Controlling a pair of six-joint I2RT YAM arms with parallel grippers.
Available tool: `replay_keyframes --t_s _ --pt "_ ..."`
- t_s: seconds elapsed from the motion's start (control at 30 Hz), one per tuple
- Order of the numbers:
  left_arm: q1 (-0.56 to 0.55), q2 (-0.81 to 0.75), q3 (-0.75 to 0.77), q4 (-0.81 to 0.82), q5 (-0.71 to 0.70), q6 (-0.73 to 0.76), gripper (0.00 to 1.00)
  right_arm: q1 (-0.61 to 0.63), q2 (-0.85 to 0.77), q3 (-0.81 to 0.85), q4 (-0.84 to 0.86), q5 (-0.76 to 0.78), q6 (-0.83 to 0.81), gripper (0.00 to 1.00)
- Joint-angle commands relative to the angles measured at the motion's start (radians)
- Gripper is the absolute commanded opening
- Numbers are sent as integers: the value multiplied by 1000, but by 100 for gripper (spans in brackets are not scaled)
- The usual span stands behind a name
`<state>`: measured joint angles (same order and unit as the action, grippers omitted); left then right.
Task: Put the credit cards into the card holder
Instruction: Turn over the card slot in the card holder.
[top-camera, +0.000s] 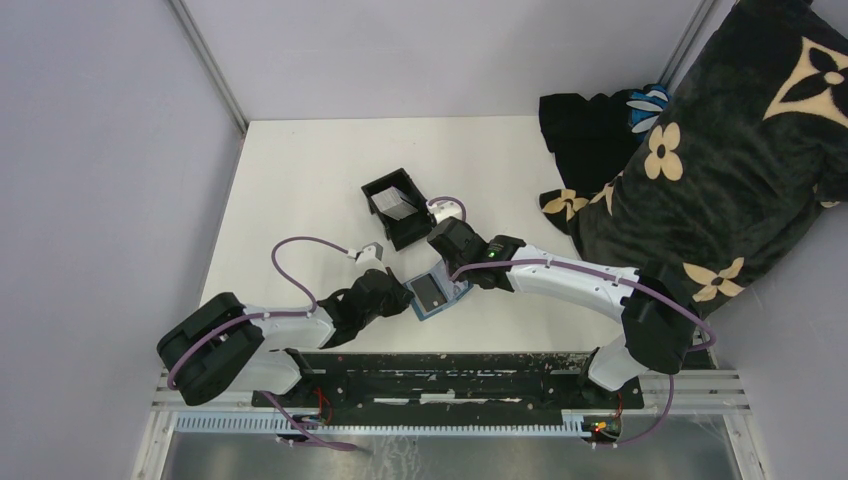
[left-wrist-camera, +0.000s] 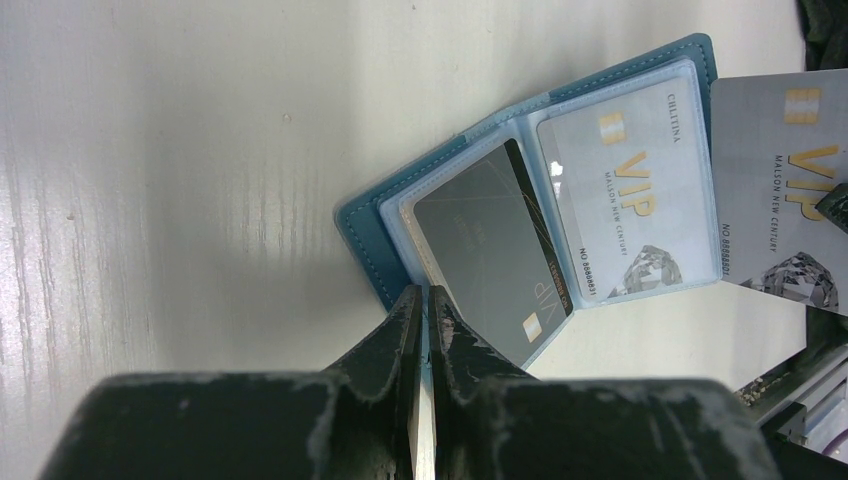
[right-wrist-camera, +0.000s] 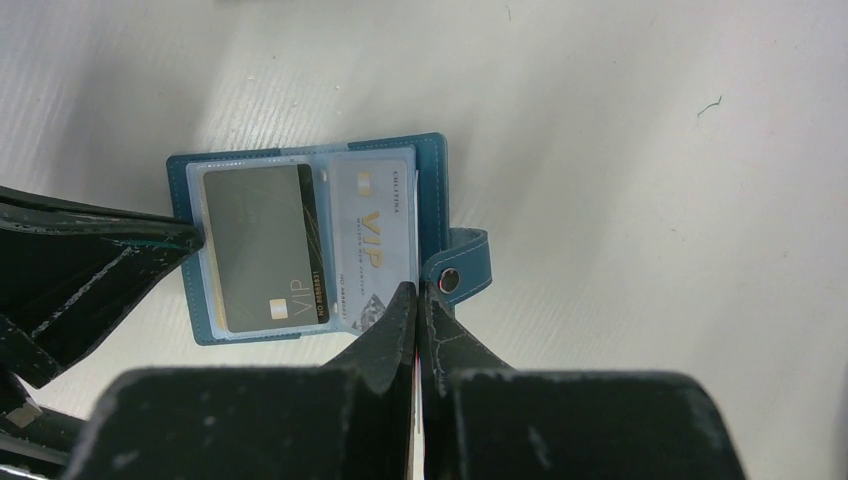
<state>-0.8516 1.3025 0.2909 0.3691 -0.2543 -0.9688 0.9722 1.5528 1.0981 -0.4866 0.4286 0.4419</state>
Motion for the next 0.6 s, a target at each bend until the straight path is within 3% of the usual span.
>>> replay_keyframes --t_s 0.0,0.57 --pt "-7 1 11 31 -22 -29 12 -4 -27 12 29 -3 20 1" --pt "-11 12 7 42 -25 -32 11 6 -30 34 33 -26 30 1"
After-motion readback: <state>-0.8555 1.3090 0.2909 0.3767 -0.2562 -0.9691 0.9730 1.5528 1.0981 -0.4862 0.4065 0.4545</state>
